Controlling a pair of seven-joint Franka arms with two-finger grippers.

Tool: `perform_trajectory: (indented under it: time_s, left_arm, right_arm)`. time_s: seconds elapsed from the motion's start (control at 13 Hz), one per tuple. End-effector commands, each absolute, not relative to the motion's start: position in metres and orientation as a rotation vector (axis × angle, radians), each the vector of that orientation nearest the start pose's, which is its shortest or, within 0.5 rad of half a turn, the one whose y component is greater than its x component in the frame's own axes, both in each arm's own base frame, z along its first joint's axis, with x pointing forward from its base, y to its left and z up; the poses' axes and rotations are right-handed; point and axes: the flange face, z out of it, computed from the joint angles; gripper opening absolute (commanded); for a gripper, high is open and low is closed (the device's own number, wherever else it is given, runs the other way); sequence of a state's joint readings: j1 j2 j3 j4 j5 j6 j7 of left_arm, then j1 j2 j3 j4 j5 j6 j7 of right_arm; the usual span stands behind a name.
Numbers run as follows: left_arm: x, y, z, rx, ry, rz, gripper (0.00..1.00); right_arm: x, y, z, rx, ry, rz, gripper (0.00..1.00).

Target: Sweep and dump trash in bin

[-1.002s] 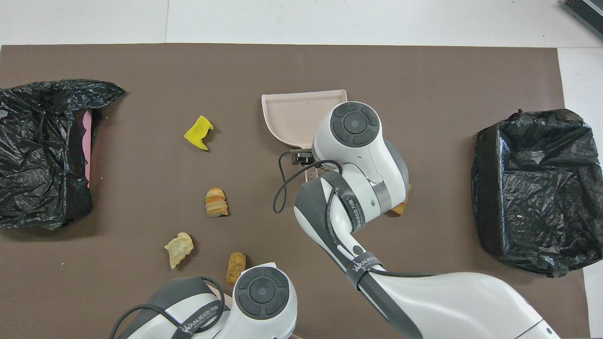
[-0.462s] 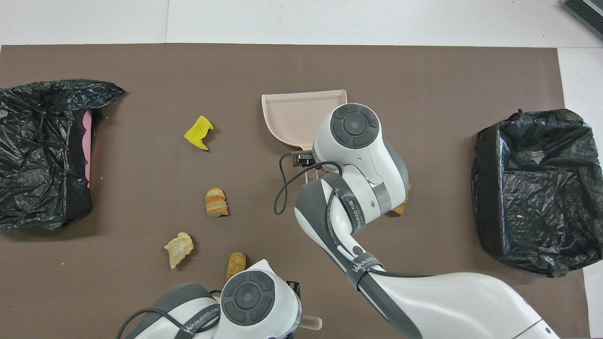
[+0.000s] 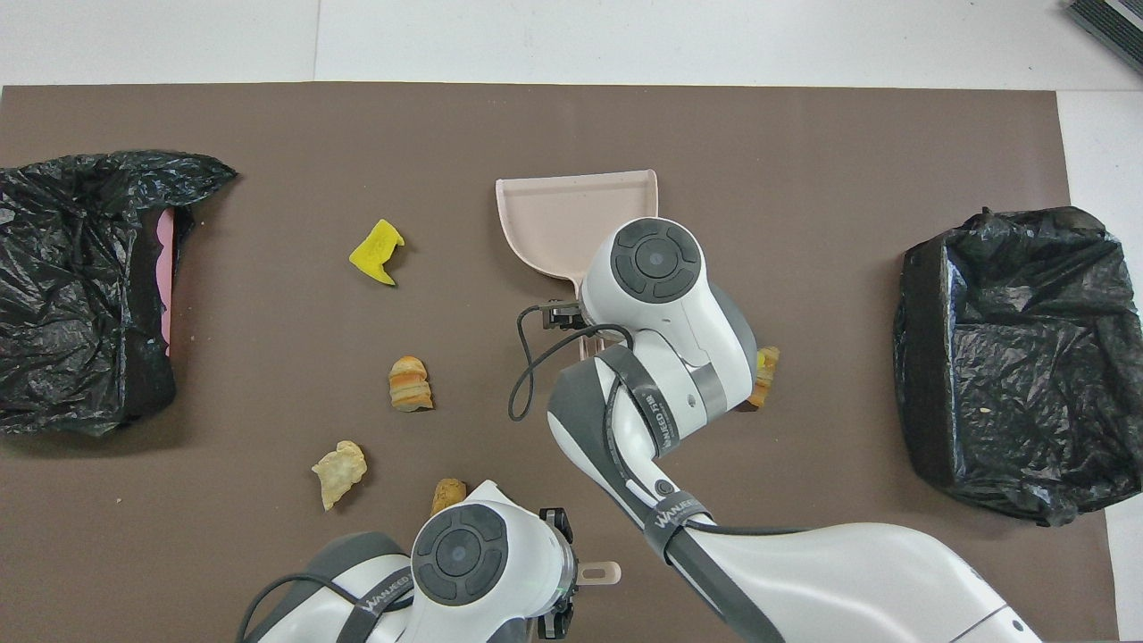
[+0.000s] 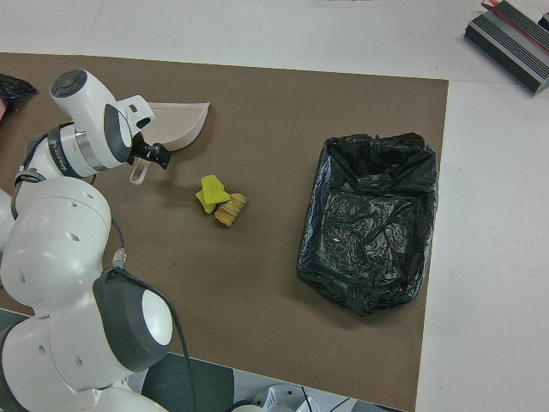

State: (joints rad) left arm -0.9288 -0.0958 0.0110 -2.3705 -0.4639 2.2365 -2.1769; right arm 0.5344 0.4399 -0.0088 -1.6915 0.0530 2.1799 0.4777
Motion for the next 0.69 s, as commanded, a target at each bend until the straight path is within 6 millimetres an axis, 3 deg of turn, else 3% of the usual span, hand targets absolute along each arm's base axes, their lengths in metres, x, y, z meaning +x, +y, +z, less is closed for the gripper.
perform_trajectory:
  time_s: [0.0,0.08,0.23,0.31,0.46,0.62]
  left_arm:
    - [0.306,-0.377,0.359,-2.081,-2.276,0.573,0.0]
    - [0.319,-0.37,0.356,-2.056,-2.315,0.568,0.0]
    - [0.342,-0.359,0.352,-2.035,-2.399,0.552,0.0]
    - [0.358,-0.356,0.354,-2.03,-2.443,0.546,0.0]
    - [0.395,-0.34,0.353,-2.021,-2.489,0.53,0.0]
    - [0.422,-0.328,0.356,-2.038,-2.513,0.519,0.0]
  right_arm:
    - [0.573,0.332,0.351,-3.066,-0.006,-0.049,0.86]
    - [0.574,0.331,0.351,-3.065,0.001,-0.051,0.64]
    - [0.574,0.332,0.354,-3.065,0.008,-0.048,0.58]
    - [0.574,0.332,0.356,-3.066,0.003,-0.046,0.44]
    - [0.578,0.323,0.358,-3.064,-0.013,-0.047,0.01]
    - [0.589,0.302,0.359,-2.998,-0.027,-0.006,0.0]
